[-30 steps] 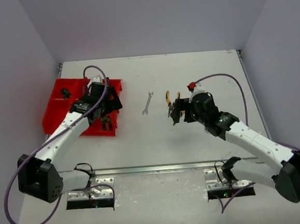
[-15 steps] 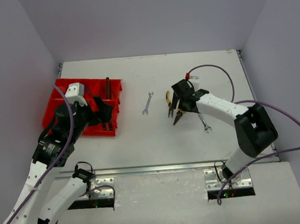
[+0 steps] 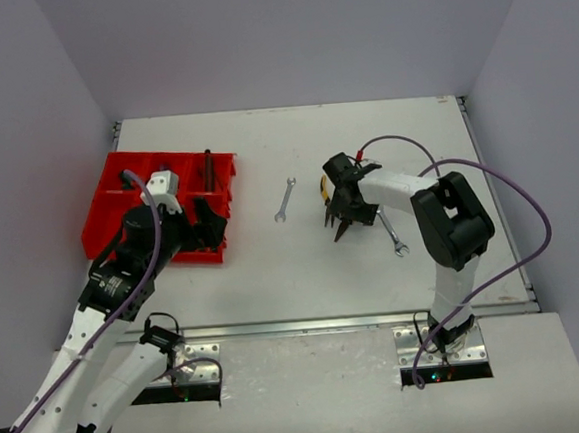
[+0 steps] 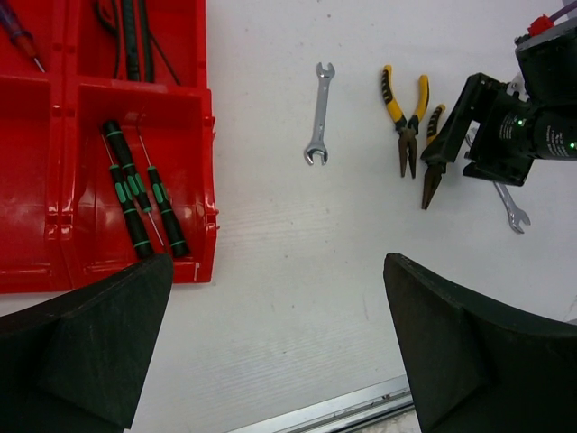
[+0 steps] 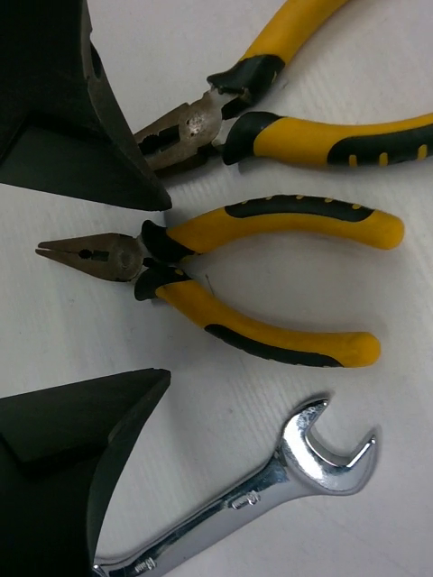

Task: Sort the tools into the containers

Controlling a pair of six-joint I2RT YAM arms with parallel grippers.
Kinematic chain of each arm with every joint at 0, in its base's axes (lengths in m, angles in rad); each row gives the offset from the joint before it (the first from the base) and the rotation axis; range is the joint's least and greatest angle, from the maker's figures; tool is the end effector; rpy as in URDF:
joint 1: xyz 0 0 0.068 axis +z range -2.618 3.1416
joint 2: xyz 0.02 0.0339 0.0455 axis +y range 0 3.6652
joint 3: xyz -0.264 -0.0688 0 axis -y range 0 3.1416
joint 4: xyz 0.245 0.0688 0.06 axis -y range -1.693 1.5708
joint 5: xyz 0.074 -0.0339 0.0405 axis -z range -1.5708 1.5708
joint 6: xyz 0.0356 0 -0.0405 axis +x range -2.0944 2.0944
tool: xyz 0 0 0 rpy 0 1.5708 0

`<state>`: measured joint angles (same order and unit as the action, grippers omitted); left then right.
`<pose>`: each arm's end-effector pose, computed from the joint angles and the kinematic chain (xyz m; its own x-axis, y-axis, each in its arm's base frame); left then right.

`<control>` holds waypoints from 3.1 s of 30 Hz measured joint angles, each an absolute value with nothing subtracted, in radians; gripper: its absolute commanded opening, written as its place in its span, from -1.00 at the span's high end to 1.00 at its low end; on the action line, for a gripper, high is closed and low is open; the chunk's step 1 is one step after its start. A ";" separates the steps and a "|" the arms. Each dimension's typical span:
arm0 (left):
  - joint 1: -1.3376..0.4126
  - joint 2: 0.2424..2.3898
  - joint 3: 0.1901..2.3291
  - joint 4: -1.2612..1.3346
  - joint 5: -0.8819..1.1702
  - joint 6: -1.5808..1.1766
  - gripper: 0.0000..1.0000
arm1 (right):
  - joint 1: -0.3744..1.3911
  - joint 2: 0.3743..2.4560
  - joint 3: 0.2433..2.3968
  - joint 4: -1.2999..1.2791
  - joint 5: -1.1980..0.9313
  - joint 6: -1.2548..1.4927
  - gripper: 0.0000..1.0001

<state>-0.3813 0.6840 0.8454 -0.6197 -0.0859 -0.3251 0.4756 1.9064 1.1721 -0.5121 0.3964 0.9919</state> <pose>0.1364 -0.0514 0.3305 -0.4848 -0.1485 -0.8620 0.1525 0.9560 -0.2505 0.3291 0.1540 0.1419 -0.7230 0.4962 -0.4807 0.5341 0.8428 0.0666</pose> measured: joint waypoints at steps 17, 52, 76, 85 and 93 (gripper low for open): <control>-0.384 0.680 0.820 -0.576 -0.066 -0.322 -1.00 | 0.496 1.918 1.160 -0.519 0.373 1.100 0.93; -0.387 0.779 0.508 -0.205 0.226 -0.696 -1.00 | 0.598 1.436 0.613 -0.104 0.061 0.519 1.00; -0.452 0.909 0.373 0.139 0.280 -0.926 -1.00 | 0.612 1.412 0.582 -0.079 -0.001 0.522 1.00; -0.465 0.895 0.371 0.113 0.258 -0.920 -1.00 | 0.648 1.560 0.676 -0.142 0.055 0.519 1.00; -0.466 0.770 0.489 -0.099 0.161 -0.849 -1.00 | 0.707 1.654 0.798 -0.250 0.165 0.521 0.48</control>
